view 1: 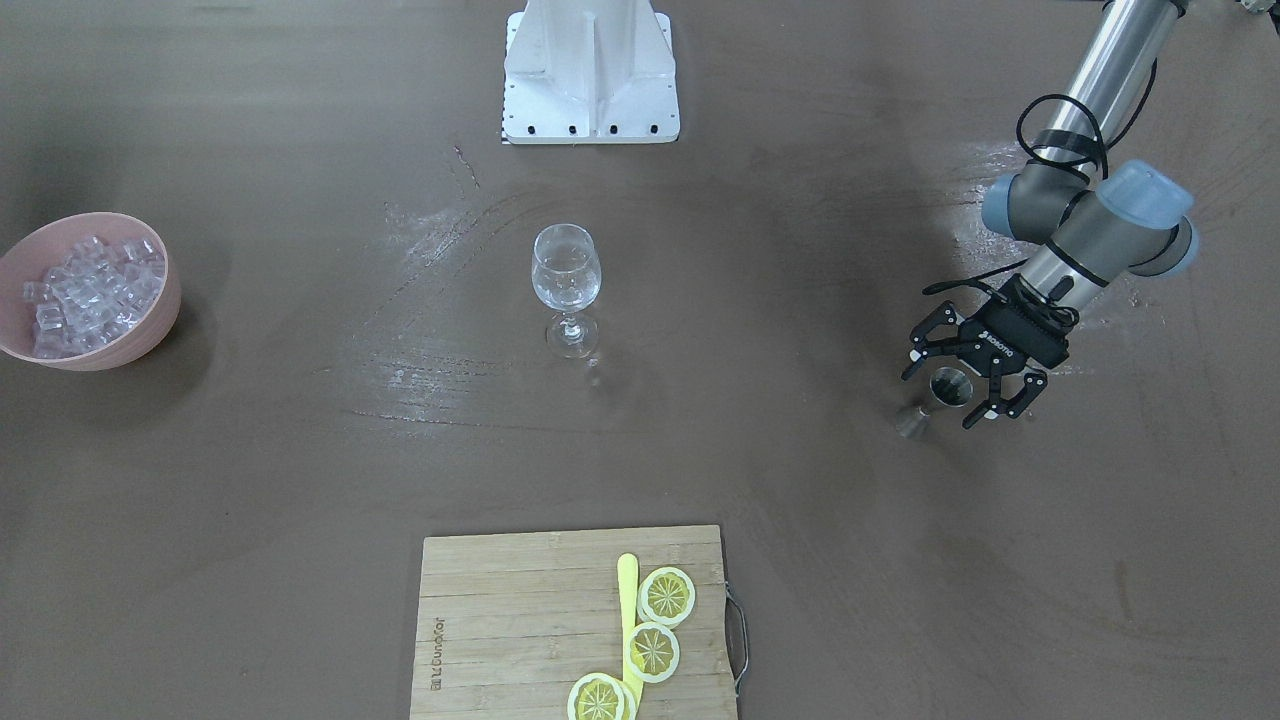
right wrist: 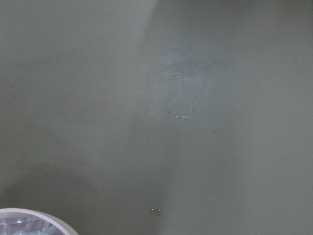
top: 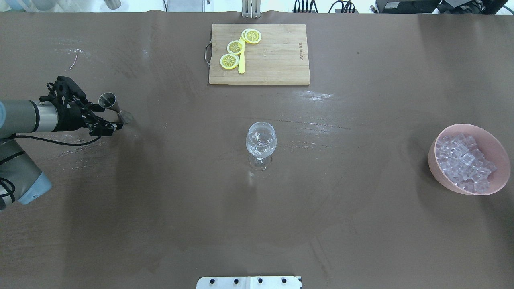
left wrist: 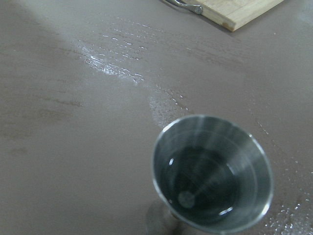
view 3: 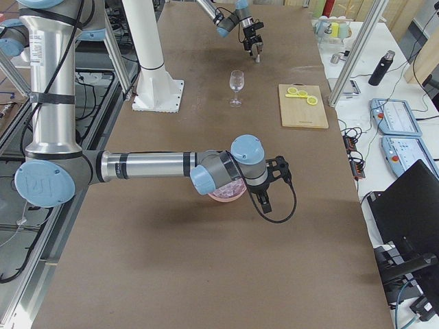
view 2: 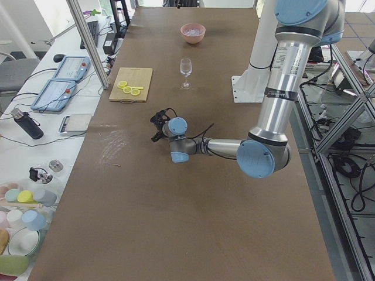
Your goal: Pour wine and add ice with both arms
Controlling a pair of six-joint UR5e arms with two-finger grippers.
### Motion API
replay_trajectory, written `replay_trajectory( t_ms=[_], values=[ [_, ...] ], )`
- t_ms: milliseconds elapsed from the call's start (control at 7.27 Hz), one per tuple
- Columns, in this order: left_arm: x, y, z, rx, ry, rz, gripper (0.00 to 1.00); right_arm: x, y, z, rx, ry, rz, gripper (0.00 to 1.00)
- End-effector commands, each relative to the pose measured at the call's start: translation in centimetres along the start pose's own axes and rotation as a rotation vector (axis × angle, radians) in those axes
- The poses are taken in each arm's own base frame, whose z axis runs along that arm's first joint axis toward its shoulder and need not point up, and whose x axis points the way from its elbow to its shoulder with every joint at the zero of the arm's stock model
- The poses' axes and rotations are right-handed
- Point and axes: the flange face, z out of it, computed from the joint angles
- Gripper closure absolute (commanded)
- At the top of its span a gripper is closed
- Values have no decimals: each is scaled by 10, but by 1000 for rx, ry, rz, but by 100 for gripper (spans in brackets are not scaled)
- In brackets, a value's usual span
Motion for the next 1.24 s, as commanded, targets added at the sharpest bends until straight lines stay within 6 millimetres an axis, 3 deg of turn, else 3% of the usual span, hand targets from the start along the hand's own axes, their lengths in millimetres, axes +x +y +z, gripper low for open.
replay_trajectory(
  t_ms=[0,275,413,963,1101],
  values=[
    [2,4,-4,45,29,-1,3,0,0,0,1,0,-1,0],
    [0,6,-5,93,-16,-9,3,0,0,0,2,1,-1,0],
    [14,13,3,115,-19,-20,3,-1,0,0,1,1,-2,0],
    [16,20,5,141,-61,-71,3,0,0,0,2,1,-1,0],
    [18,19,6,141,-57,-70,8,0,0,0,2,1,-1,0]
  ],
)
